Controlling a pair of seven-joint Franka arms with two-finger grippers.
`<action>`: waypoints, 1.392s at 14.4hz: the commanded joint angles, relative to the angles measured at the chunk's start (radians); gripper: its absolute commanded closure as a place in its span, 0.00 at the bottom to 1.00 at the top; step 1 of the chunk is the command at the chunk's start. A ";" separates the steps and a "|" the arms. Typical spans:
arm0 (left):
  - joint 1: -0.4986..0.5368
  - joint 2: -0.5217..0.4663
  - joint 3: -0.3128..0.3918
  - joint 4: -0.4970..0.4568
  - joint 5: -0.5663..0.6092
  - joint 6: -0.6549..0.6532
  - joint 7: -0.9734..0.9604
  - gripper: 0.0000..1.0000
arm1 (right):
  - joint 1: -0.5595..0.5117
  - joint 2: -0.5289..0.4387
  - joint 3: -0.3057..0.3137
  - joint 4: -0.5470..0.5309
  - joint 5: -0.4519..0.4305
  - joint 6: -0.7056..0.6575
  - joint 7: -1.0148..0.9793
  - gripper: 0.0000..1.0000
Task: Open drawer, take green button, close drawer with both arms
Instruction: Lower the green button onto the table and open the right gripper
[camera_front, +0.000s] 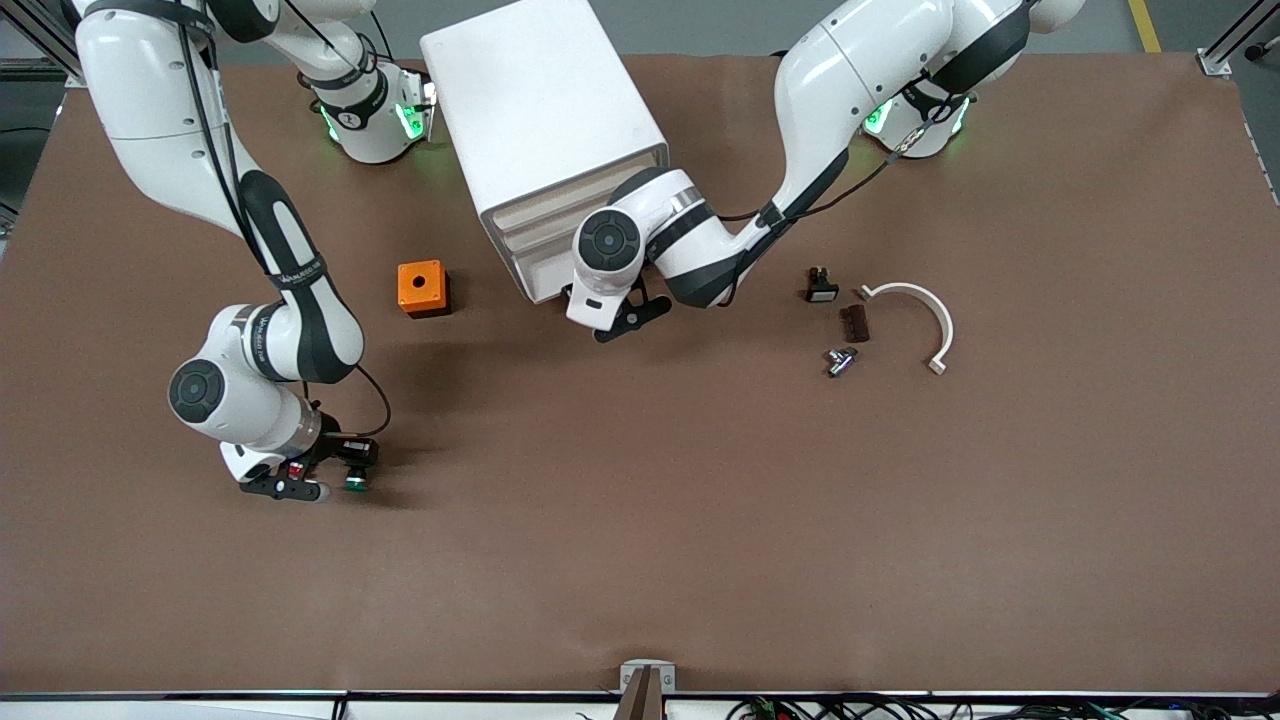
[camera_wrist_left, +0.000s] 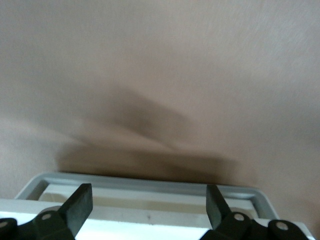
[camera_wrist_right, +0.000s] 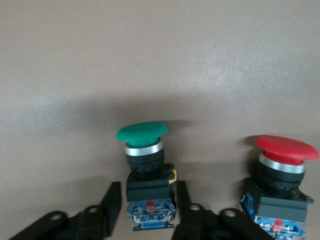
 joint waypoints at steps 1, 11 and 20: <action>0.003 0.004 -0.024 -0.016 -0.044 0.015 -0.016 0.00 | -0.025 0.000 0.013 0.025 0.028 -0.014 -0.032 0.00; -0.011 0.021 -0.026 -0.019 -0.144 0.052 -0.010 0.00 | -0.158 -0.181 0.007 0.086 0.020 -0.238 -0.303 0.00; 0.002 0.016 -0.024 -0.037 -0.176 0.052 0.013 0.00 | -0.169 -0.431 0.005 0.095 -0.072 -0.525 -0.192 0.00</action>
